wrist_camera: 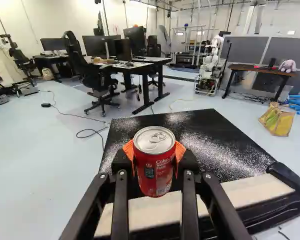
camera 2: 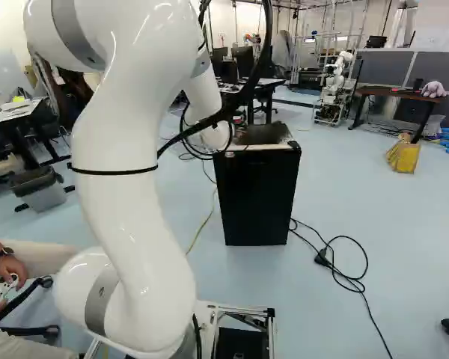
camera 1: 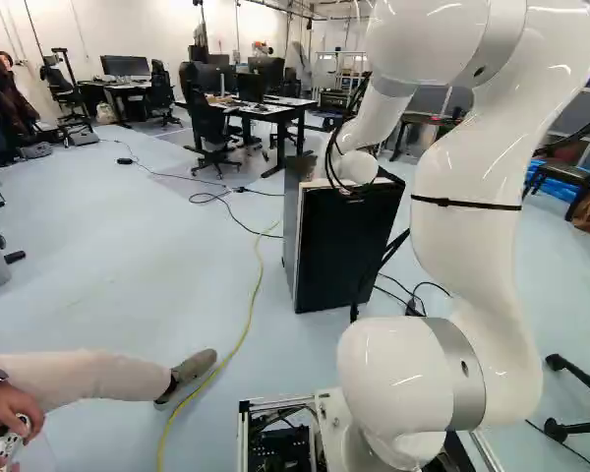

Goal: Grab a drink from the fridge

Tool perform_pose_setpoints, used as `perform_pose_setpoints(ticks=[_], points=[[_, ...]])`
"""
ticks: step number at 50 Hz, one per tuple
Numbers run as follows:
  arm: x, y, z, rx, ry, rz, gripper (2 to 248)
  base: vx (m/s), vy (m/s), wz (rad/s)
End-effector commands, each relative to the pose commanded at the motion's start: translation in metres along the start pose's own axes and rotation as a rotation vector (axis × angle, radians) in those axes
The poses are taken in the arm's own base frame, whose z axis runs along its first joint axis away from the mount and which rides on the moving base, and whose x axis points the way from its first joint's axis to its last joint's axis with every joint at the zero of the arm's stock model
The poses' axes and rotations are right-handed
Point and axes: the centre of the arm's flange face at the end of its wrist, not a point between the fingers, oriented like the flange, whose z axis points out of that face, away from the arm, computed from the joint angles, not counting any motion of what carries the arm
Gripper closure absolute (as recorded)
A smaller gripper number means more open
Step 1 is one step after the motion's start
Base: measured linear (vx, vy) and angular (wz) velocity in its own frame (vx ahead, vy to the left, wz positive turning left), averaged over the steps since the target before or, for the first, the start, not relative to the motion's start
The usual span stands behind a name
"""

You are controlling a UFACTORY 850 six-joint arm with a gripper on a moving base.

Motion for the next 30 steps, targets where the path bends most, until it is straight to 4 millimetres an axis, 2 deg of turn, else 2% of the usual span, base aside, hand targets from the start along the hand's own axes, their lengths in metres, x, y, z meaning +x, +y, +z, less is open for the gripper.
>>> perform_pose_setpoints(ticks=[15, 30], points=[[-0.009, -0.013, -0.046, 0.014, -0.019, -0.005, 154, 0.0, 0.0, 0.0], [-0.025, -0.025, -0.102, 0.03, -0.041, -0.012, 154, 0.0, 0.0, 0.0]])
